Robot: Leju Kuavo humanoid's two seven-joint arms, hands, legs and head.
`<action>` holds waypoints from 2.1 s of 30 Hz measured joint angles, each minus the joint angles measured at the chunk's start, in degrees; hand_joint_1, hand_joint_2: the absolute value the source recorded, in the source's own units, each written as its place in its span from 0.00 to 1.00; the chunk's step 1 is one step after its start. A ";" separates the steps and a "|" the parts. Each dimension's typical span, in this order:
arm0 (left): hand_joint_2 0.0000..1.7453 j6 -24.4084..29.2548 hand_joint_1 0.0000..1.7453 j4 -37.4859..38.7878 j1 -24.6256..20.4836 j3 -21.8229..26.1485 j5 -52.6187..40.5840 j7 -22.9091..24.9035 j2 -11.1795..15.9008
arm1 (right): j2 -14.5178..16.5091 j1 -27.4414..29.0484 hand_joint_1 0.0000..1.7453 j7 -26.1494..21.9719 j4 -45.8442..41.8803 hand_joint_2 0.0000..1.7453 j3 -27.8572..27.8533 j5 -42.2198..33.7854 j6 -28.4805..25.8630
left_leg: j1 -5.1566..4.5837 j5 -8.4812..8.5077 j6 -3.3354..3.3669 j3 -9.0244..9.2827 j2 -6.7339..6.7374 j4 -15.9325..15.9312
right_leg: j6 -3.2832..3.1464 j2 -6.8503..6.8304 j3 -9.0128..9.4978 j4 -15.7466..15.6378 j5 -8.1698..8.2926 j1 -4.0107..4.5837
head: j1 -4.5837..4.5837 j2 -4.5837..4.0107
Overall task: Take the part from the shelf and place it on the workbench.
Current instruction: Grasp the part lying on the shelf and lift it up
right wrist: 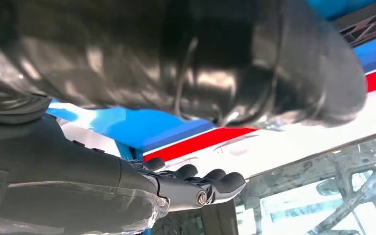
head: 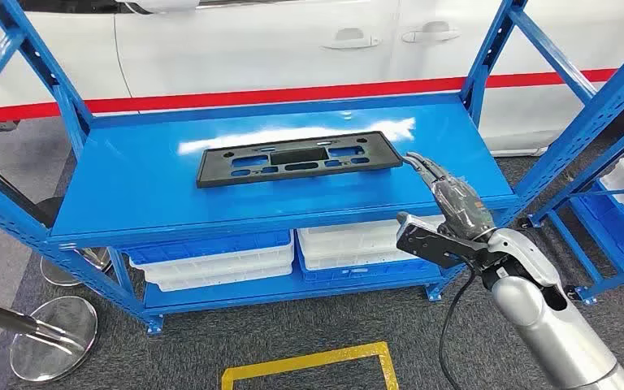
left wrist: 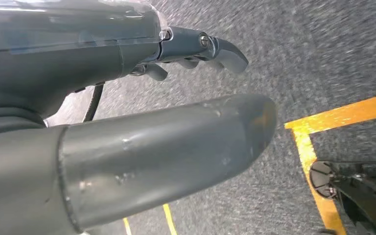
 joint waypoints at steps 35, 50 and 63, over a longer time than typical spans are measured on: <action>0.00 0.85 0.00 0.43 -0.94 0.50 -2.41 -0.13 0.03 | 6.21 -6.98 0.00 2.61 -1.60 0.00 12.01 1.34 1.13 | 0.01 -0.51 -1.27 -0.19 -0.06 0.47 | -1.21 -0.21 4.06 -12.08 7.13 0.14 | 0.01 -0.02; 0.00 1.42 0.00 1.51 -1.59 0.50 -3.86 0.14 0.49 | 11.39 -11.00 0.00 5.07 1.03 0.00 17.70 1.48 2.01 | 0.21 1.11 -3.34 -3.88 0.04 3.33 | -3.01 0.07 7.43 -13.93 4.79 0.41 | -0.01 -0.02; 0.00 1.78 0.00 2.06 -1.79 0.49 -4.33 0.12 0.66 | 11.89 -11.69 0.00 5.46 3.44 0.00 19.94 0.43 1.89 | 0.33 -0.50 -0.72 0.36 -0.08 0.00 | -1.40 0.00 -0.01 -3.40 3.99 0.43 | 0.01 -0.01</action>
